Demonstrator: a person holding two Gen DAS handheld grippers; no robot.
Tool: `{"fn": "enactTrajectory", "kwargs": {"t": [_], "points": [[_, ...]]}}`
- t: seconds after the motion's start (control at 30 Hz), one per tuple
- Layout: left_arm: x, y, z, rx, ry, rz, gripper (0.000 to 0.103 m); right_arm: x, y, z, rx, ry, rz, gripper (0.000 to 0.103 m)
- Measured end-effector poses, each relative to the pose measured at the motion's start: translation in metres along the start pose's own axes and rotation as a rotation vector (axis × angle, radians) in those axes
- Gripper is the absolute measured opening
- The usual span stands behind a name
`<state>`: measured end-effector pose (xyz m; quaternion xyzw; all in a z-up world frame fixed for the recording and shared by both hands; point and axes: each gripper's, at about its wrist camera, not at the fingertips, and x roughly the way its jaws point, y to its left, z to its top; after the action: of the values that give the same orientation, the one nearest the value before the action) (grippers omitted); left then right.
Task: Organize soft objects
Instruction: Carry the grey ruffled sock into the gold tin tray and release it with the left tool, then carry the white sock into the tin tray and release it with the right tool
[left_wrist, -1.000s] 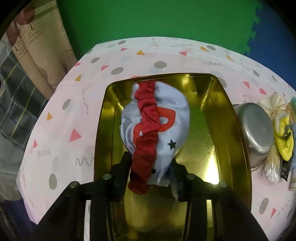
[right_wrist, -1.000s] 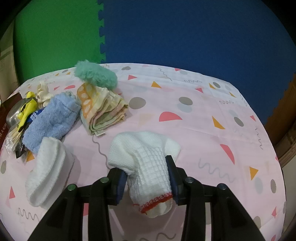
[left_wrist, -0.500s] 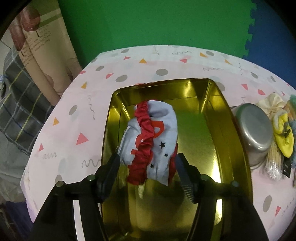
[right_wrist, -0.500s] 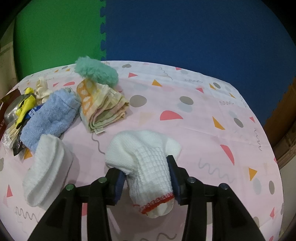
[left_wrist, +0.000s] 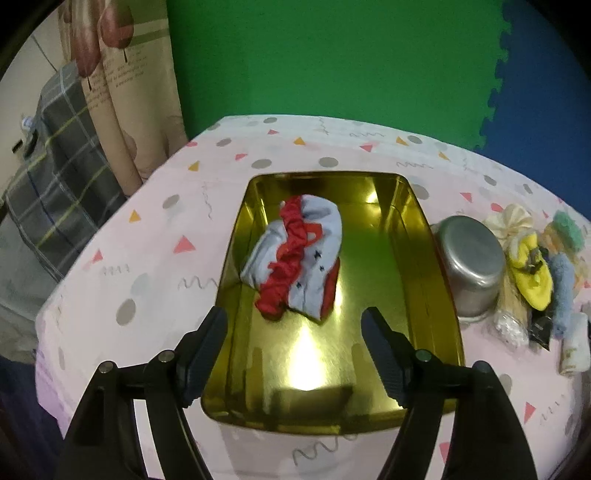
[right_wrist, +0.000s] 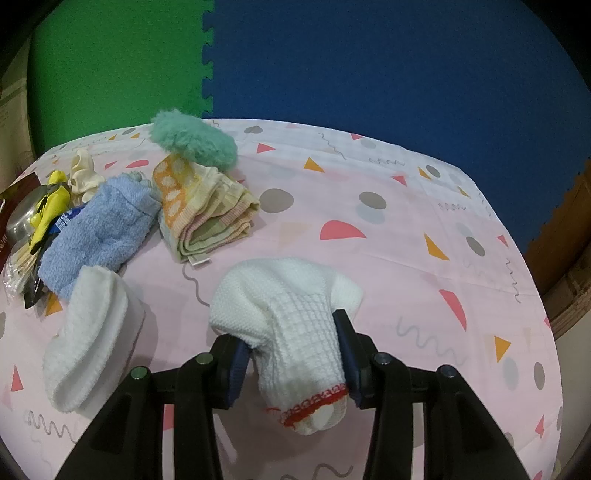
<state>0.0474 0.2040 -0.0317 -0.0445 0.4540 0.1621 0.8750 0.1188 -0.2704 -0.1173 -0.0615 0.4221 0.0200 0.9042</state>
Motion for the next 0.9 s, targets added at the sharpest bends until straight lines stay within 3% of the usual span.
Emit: {"fn": "enactTrajectory", "kwargs": {"t": [0.17, 0.57, 0.73, 0.9], "points": [[-0.004, -0.002, -0.011, 0.010, -0.018, 0.028, 0.072, -0.001, 0.003, 0.004, -0.011, 0.018, -0.029, 0.042], [-0.005, -0.002, -0.016, 0.003, -0.019, -0.008, 0.072, -0.017, 0.014, 0.008, -0.024, 0.049, -0.092, 0.038], [-0.004, -0.002, -0.017, -0.001, -0.019, -0.012, 0.072, -0.039, 0.015, 0.016, -0.015, 0.025, -0.105, 0.038], [-0.006, -0.002, -0.018, -0.017, -0.033, -0.015, 0.076, -0.067, 0.031, 0.032, -0.028, -0.021, -0.063, 0.038]]}}
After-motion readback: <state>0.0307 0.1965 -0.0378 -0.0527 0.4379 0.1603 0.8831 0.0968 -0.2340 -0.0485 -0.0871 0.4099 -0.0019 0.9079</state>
